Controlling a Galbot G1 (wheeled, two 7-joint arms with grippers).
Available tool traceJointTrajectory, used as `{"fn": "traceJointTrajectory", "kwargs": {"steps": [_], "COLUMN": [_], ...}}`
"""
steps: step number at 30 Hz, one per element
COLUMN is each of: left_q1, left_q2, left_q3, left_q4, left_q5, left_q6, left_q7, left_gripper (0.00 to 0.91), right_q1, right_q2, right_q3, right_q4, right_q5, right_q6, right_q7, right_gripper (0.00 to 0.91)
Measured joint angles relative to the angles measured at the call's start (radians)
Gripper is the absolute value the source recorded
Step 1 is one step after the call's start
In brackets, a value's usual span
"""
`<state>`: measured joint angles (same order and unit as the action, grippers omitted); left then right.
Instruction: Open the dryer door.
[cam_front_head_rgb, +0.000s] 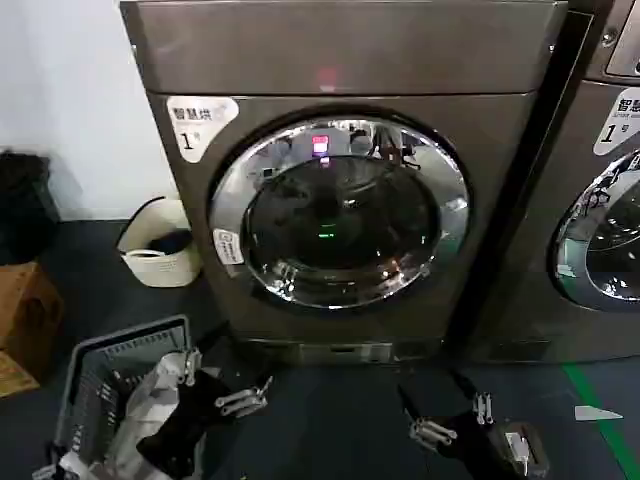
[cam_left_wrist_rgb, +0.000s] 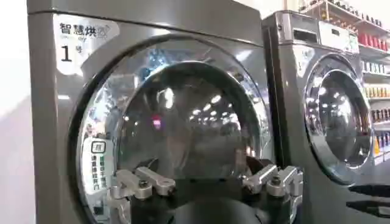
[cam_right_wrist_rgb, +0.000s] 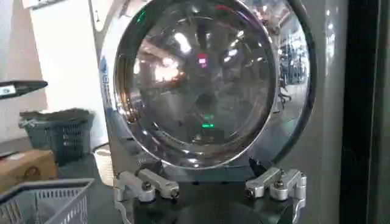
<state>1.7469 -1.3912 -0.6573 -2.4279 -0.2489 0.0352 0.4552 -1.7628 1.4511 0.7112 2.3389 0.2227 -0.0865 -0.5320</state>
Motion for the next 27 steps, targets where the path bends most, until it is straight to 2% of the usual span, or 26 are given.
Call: {"fn": "traceJointTrajectory", "kwargs": {"steps": [10,20,27], "left_q1": [-0.003,0.011,0.027], "left_q2": [0.017,0.02,0.009], "left_q3": [0.02,0.022,0.023], "left_q4": [-0.009,-0.039,-0.05], "left_q5": [0.012,0.037,0.036], "left_q6": [0.045,0.063,0.07], "left_q7": [-0.007,-0.029,-0.03], "left_gripper": [0.907,0.907,0.907], "right_q1": [0.158,0.405,0.556], "right_q2": [-0.114,-0.278,-0.336], "right_q3": [-0.016,-0.119,-0.238], "right_q4": [-0.077,-0.187,-0.268], "right_q5": [0.142,0.206,0.236], "right_q6": [-0.093,-0.115,-0.121], "right_q7": [-0.025,-0.018,-0.016], "right_gripper": [0.907,0.907,0.907]}}
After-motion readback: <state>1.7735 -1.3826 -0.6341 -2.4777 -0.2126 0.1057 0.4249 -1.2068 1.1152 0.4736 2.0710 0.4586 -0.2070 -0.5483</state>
